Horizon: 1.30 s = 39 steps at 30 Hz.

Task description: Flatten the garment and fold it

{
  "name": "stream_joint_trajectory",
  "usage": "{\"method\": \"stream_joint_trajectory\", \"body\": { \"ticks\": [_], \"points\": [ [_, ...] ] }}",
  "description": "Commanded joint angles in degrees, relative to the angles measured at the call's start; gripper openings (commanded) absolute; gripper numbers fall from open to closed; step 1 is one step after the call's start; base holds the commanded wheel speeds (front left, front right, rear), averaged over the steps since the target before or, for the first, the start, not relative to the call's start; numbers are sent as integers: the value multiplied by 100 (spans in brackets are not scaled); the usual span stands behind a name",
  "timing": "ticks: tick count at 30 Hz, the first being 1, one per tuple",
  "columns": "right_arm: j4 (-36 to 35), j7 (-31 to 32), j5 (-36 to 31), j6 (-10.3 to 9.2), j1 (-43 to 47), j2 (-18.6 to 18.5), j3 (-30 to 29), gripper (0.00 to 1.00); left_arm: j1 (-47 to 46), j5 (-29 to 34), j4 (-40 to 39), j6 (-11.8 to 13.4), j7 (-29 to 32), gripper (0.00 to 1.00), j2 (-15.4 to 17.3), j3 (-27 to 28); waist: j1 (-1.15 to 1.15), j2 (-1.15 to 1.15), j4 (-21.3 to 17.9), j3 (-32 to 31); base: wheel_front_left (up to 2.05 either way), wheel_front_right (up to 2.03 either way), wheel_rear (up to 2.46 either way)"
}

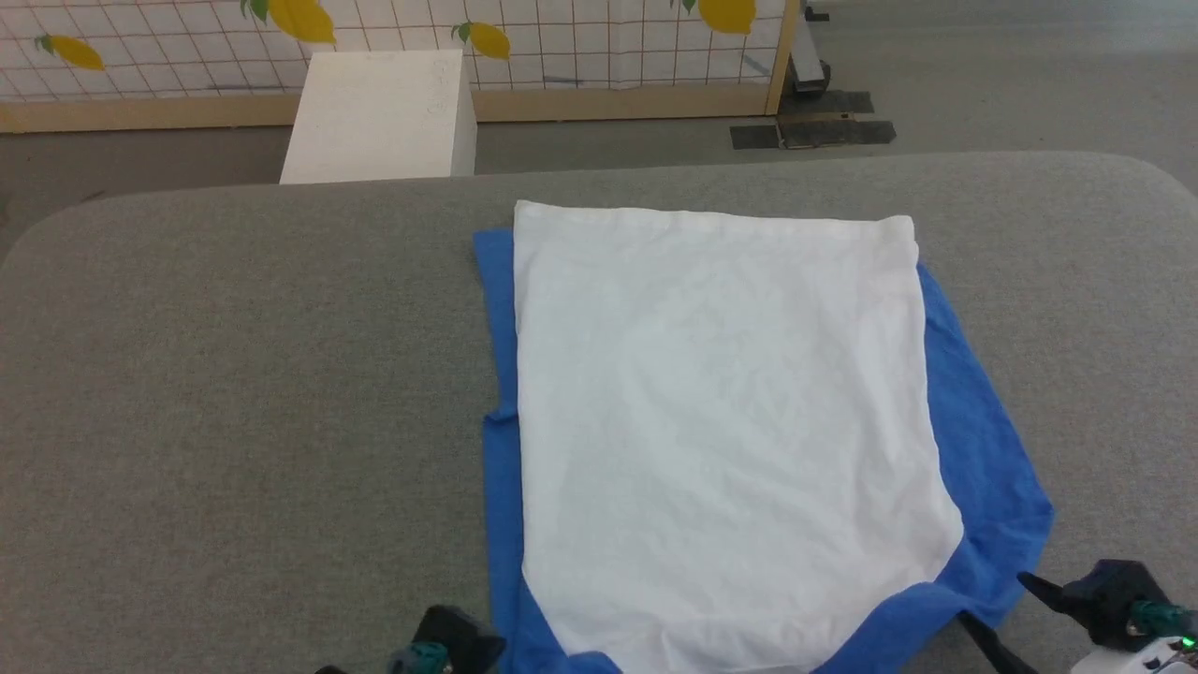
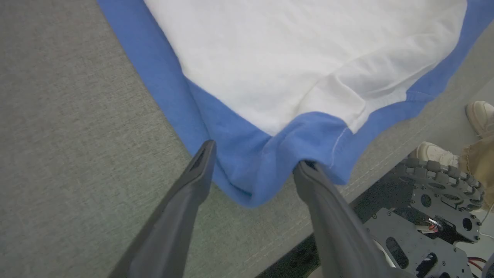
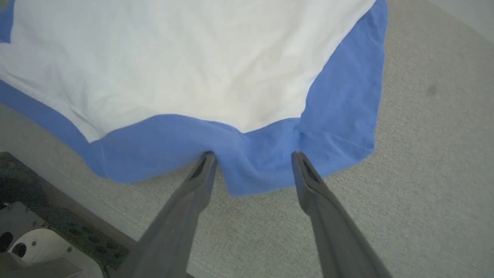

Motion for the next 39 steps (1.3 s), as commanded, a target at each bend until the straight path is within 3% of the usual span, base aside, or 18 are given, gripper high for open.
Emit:
{"method": "stream_joint_trajectory", "body": {
  "ticks": [1,5,8,10,11,15,18,21,24,29,36,39],
  "points": [
    [-164,88,138,-12,136,-43,-160,100,173,-77,-187,112,-50,100,139,110,1,0,-22,-37,0,0,0],
    [-777,341,488,-12,416,36,-941,100,447,-367,-1083,542,-282,100,402,673,1,0,-13,-43,0,0,0],
    [-1240,317,376,-12,434,356,-1739,100,503,-385,-1632,1008,-793,100,431,1297,1,0,-3,3,0,0,0],
    [-1487,160,146,-12,325,771,-2196,100,468,-300,-1780,1309,-1346,100,271,1731,1,0,9,53,0,0,0],
    [-1693,-14,-92,-12,197,1209,-2427,100,450,-69,-1764,1594,-1833,100,126,1981,1,0,-1,121,0,0,0],
    [-1868,-314,-519,-12,-9,1846,-2430,100,382,228,-1648,2076,-2541,100,-390,2423,1,0,-58,272,0,0,0],
    [-1909,-488,-757,-12,-80,2111,-2396,100,243,449,-1572,2148,-2662,100,-717,2604,1,0,-51,413,0,0,0],
    [-1932,-621,-903,-12,-150,2273,-2361,100,-164,591,-1374,1940,-2681,100,-736,2686,1,0,-83,602,0,0,0],
    [-1918,-727,-978,-12,-240,2364,-2344,100,-844,748,-1127,1630,-2388,100,-393,2663,1,0,-113,785,0,0,0],
    [-1856,-853,-958,-12,-455,2422,-2208,100,-2368,815,-577,882,-1231,100,202,2492,1,0,-228,1272,0,0,0],
    [-1672,-1055,-855,-12,-859,2365,-2034,100,-4116,639,442,-286,402,100,482,1988,1,0,-460,2077,0,0,0],
    [-1559,-1141,-819,-12,-1019,2316,-1942,100,-4552,586,799,-585,919,100,495,1817,1,0,-555,2337,0,0,0]
  ]
}}
